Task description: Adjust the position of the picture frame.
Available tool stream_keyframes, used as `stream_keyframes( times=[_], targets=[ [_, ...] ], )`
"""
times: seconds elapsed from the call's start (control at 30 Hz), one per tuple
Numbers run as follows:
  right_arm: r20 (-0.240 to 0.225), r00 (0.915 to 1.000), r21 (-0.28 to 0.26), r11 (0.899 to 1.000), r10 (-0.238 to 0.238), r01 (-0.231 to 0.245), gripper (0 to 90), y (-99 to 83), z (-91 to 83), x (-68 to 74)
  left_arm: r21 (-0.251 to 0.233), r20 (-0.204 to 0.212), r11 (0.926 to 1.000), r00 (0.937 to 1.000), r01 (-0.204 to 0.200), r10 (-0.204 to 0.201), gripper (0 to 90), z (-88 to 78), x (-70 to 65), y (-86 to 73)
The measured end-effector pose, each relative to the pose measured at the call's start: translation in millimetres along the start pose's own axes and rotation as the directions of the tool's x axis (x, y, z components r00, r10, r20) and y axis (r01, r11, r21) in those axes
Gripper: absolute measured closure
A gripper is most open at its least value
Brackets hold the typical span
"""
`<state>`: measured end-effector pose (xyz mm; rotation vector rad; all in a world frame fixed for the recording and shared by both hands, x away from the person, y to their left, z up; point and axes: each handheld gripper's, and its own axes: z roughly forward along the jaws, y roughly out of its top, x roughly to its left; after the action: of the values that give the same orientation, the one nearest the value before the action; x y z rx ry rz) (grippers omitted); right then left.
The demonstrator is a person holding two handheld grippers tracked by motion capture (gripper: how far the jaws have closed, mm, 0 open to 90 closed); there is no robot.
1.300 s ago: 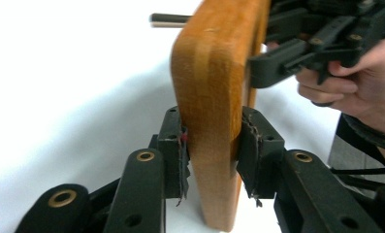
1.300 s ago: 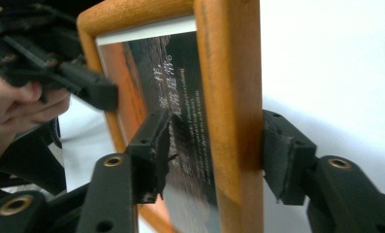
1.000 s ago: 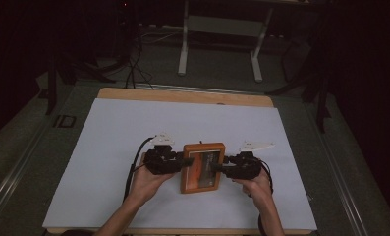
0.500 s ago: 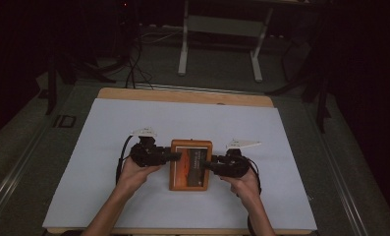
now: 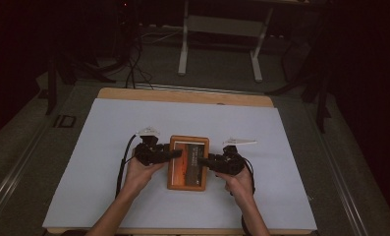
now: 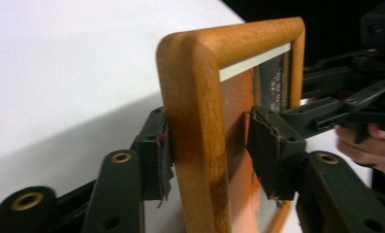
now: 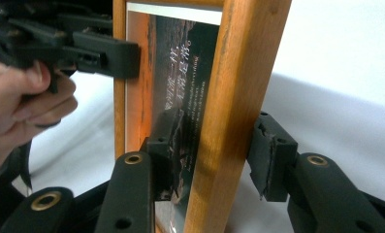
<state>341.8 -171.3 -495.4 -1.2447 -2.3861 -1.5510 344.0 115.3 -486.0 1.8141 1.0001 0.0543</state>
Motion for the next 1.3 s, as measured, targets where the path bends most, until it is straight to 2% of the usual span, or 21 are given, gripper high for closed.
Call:
stream_keyframes(
  times=[0.07,0.1,0.13,0.17,0.2,0.27,0.33,0.4,0.47,0.7,0.9,1.13,1.3],
  targets=[
    [0.002,0.9997,-0.006,1.000,0.025,-0.025,56.2,-0.8,4.1,-2.8,0.007,-0.031,0.9999,0.9995,0.012,-0.012,50.0,3.4,1.4,-1.0],
    [0.002,0.9997,-0.006,1.000,0.025,-0.025,56.2,-0.8,4.1,-2.8,0.007,-0.031,0.9999,0.9995,0.012,-0.012,49.4,3.4,1.4,-1.0],
    [0.006,0.9993,-0.009,0.999,0.036,-0.036,55.3,-1.9,6.7,-4.4,0.019,-0.049,0.9985,0.9976,0.051,-0.050,49.4,7.7,6.2,-2.4],
    [0.004,0.9979,-0.005,0.998,0.065,-0.065,54.0,-5.1,13.4,-8.8,0.023,-0.053,0.9980,0.9969,0.060,-0.058,47.9,9.7,8.9,-3.1],
    [0.007,0.9972,0.000,0.997,0.075,-0.075,53.1,-6.5,15.9,-10.2,0.031,-0.060,0.9972,0.9961,0.067,-0.065,47.3,12.3,12.7,-4.3],
    [0.029,0.9948,0.014,0.995,0.098,-0.098,51.4,-9.9,21.7,-13.1,0.054,-0.074,0.9941,0.9932,0.095,-0.090,46.7,17.7,20.8,-7.2],
    [0.062,0.9915,0.030,0.993,0.115,-0.117,50.9,-13.5,25.1,-16.4,0.087,-0.094,0.9907,0.9908,0.105,-0.097,46.6,22.9,28.4,-9.8],
    [0.075,0.9862,0.040,0.988,0.148,-0.151,50.9,-17.2,27.4,-21.3,0.106,-0.074,0.9852,0.9891,0.135,-0.127,46.0,28.0,36.7,-12.9],
    [0.065,0.9819,0.040,0.983,0.178,-0.180,50.4,-19.8,29.2,-23.9,0.092,-0.048,0.9861,0.9897,0.139,-0.135,46.2,29.1,41.0,-14.7],
    [0.091,0.9881,0.063,0.990,0.124,-0.130,47.0,-18.8,28.8,-19.7,0.088,-0.055,0.9878,0.9908,0.128,-0.124,45.5,26.3,41.3,-14.1],
    [0.115,0.9908,0.030,0.997,0.071,-0.074,42.5,-13.9,17.1,-14.4,0.054,-0.075,0.9917,0.9908,0.116,-0.112,43.0,17.2,40.4,-11.7],
    [0.125,0.9887,0.012,0.996,0.084,-0.086,39.9,-13.0,7.2,-19.8,0.021,-0.102,0.9955,0.9907,0.092,-0.090,43.9,7.9,35.5,-9.5],
    [0.148,0.9869,0.021,0.997,0.065,-0.069,40.2,-12.3,5.6,-19.4,0.004,-0.114,0.9976,0.9912,0.070,-0.069,44.2,3.0,31.2,-7.7]
  ],
)
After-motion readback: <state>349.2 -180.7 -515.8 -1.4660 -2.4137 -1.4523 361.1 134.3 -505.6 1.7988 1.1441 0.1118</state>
